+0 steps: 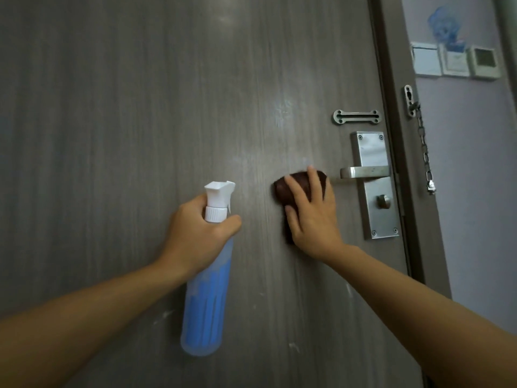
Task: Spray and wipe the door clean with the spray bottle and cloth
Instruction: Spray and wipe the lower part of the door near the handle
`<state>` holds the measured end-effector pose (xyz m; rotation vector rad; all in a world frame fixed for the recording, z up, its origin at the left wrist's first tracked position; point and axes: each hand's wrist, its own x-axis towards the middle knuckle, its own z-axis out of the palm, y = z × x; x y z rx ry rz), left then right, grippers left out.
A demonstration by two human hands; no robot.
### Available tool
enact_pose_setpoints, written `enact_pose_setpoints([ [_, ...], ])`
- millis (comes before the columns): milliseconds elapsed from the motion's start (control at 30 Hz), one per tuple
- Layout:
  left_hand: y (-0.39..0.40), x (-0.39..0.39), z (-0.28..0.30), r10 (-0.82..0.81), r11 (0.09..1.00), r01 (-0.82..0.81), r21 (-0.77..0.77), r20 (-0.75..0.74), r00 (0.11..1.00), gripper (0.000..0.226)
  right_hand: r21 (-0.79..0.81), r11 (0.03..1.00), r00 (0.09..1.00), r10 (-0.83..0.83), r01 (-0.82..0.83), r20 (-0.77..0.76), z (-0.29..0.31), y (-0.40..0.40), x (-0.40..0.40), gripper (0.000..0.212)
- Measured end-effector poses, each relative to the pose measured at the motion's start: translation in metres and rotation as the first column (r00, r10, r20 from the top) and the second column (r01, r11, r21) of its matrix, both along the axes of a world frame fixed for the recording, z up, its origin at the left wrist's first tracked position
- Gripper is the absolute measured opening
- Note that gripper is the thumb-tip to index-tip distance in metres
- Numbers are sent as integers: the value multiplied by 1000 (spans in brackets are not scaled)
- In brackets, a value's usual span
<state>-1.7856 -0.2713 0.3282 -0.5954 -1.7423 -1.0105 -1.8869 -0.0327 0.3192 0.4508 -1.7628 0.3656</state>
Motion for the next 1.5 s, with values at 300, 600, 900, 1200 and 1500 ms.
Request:
enact_pose_setpoints([
  [300, 8, -6, -1, -5, 999, 4, -33, -22, 1000, 27, -191, 982, 1000, -10, 8, -12, 5, 52, -5, 58],
  [600, 34, -11, -6, -64, 998, 65, -7, 12, 998, 25, 191, 981, 1000, 21, -22, 6, -24, 75, -5, 63],
  [900, 54, -8, -20, -88, 996, 87, 25, 56, 995, 28, 72, 996, 998, 50, -52, 38, -62, 43, -2, 62],
  [1200, 64, -8, -26, -98, 994, 91, 66, 111, 989, 23, -238, 969, 995, -45, 65, 87, -72, 30, 1, 59],
  [1500, 62, -14, -39, -130, 990, 123, 63, 123, 984, 29, -271, 961, 994, -19, 48, 110, -57, 30, 1, 59],
])
